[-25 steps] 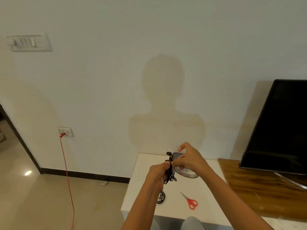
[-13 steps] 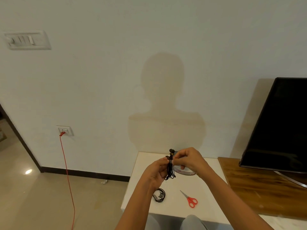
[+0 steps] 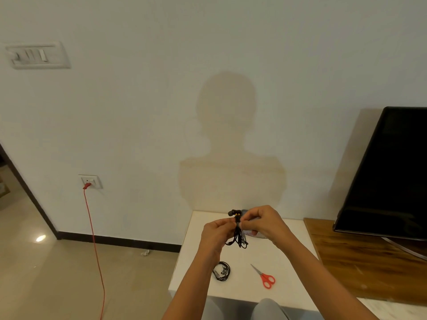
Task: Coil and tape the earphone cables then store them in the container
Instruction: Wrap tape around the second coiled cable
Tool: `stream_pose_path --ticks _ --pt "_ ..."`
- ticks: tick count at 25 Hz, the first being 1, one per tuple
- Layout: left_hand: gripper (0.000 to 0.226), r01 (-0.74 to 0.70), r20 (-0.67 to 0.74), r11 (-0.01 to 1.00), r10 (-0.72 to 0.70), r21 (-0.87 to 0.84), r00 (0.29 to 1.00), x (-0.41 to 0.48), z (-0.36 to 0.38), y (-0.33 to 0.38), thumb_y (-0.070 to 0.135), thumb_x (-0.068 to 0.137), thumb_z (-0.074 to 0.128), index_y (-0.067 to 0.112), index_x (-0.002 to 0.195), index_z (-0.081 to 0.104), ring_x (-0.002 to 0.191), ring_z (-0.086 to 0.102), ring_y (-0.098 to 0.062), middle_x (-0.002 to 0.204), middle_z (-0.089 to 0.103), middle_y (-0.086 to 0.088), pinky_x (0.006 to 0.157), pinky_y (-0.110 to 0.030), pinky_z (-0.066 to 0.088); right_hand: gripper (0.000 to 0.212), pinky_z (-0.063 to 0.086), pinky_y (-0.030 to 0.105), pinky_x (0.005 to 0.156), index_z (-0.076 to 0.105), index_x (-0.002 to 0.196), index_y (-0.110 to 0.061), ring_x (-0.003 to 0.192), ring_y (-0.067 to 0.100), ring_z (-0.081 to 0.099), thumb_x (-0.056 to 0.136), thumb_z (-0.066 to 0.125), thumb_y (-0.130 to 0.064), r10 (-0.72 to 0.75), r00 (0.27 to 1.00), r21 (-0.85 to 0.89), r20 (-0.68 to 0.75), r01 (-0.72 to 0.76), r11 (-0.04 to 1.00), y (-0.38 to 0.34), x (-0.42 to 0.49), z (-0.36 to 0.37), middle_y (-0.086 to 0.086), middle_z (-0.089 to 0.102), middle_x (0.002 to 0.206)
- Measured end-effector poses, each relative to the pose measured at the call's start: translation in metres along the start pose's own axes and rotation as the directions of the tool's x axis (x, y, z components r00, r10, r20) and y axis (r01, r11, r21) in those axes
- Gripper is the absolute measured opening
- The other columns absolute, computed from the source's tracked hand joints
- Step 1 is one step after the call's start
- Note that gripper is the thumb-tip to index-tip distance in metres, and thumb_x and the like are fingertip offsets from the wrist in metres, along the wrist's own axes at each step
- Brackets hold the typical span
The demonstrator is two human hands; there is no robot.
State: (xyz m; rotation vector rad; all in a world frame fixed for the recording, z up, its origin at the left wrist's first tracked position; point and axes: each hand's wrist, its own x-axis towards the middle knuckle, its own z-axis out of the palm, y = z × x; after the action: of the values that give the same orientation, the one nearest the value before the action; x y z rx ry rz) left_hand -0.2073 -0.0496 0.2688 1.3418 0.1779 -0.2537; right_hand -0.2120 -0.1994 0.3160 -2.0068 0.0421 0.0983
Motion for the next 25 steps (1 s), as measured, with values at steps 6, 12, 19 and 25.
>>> stream_pose_path --ticks 6,12,19,25 --pt "0.015 -0.059 -0.034 0.994 0.062 0.09 0.997 0.003 0.0008 -0.004 0.013 0.081 0.066 0.017 0.089 0.078 0.082 0.07 -0.016 0.087 0.077 -0.007 0.078 -0.024 0.05 0.003 0.053 0.025 0.058 0.074 0.071 -0.006 0.062 0.019 0.059 0.07 0.074 -0.003 -0.024 1.0 -0.028 -0.003 0.024 0.999 0.003 0.0052 0.0008 0.012 0.069 0.073" --pt "0.015 -0.099 -0.065 0.986 0.108 0.136 0.992 0.0045 -0.0009 -0.0082 0.014 0.085 0.065 0.016 0.093 0.077 0.083 0.073 -0.017 0.086 0.077 -0.005 0.085 -0.032 0.055 0.006 0.05 0.017 0.054 0.075 0.069 -0.012 0.053 0.011 0.059 0.071 0.076 -0.006 -0.005 1.0 -0.032 0.004 0.005 0.999 0.0001 0.0037 0.0024 0.006 0.071 0.073" --pt "0.018 -0.133 -0.077 0.966 0.153 0.22 0.985 0.0039 -0.0006 -0.0057 0.01 0.083 0.061 0.015 0.088 0.078 0.081 0.073 -0.016 0.081 0.077 -0.004 0.083 -0.031 0.057 0.014 0.048 0.015 0.051 0.073 0.065 -0.014 0.052 0.007 0.06 0.071 0.074 -0.002 0.022 1.0 -0.04 0.015 -0.021 0.999 -0.0002 0.0036 0.0037 0.005 0.069 0.07" --pt "0.019 -0.081 -0.002 0.98 0.082 0.18 0.997 0.003 -0.0036 -0.0007 0.018 0.088 0.061 0.009 0.088 0.078 0.083 0.074 -0.013 0.085 0.077 -0.006 0.08 -0.021 0.053 0.005 0.047 0.016 0.055 0.076 0.071 -0.013 0.05 0.012 0.058 0.069 0.075 -0.008 0.013 1.0 -0.14 0.006 -0.012 0.99 0.0052 0.0073 0.0034 0.0 0.07 0.068"
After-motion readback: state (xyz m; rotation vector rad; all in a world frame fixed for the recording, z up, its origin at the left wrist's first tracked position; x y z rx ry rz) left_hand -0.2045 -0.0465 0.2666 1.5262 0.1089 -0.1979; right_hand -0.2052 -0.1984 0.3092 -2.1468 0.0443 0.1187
